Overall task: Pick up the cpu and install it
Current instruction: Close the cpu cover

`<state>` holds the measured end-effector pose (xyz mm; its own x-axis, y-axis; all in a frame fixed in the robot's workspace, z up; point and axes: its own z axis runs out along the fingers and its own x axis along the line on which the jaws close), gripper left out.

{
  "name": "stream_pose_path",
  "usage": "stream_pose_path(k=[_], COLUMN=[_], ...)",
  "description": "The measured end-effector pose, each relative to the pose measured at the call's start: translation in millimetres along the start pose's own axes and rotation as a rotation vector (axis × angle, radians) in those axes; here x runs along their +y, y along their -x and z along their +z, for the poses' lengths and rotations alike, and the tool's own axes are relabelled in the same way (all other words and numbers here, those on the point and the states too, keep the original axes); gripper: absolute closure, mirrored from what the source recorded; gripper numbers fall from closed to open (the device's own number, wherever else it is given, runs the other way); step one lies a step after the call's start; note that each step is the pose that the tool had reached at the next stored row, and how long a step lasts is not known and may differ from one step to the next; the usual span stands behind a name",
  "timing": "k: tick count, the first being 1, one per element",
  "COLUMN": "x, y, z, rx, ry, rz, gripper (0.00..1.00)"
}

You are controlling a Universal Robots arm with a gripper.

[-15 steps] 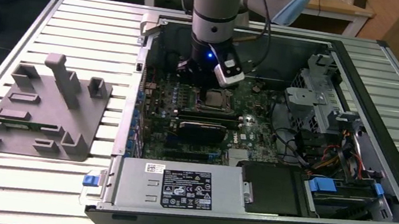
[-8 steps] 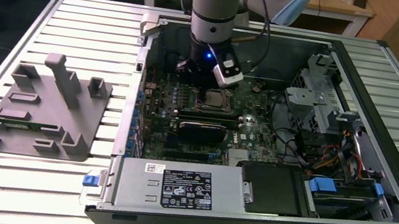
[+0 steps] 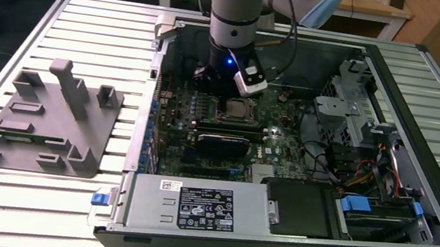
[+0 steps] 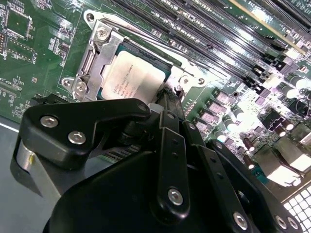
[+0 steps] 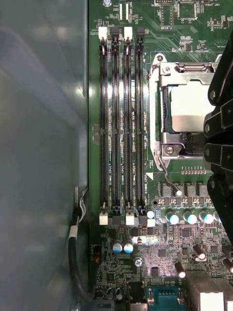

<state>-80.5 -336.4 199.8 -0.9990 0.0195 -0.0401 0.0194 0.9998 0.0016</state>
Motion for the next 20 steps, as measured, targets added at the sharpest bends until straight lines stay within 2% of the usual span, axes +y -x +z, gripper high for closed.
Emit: stream_pose_path(k=[14, 20], x=[0.1, 0.1], y=[-0.1, -2.5], z=[1.7, 1.8], rx=[0.0, -0.0002], ry=[0.002, 0.002], rz=[0.0, 0.0], gripper=[0.89, 0.89])
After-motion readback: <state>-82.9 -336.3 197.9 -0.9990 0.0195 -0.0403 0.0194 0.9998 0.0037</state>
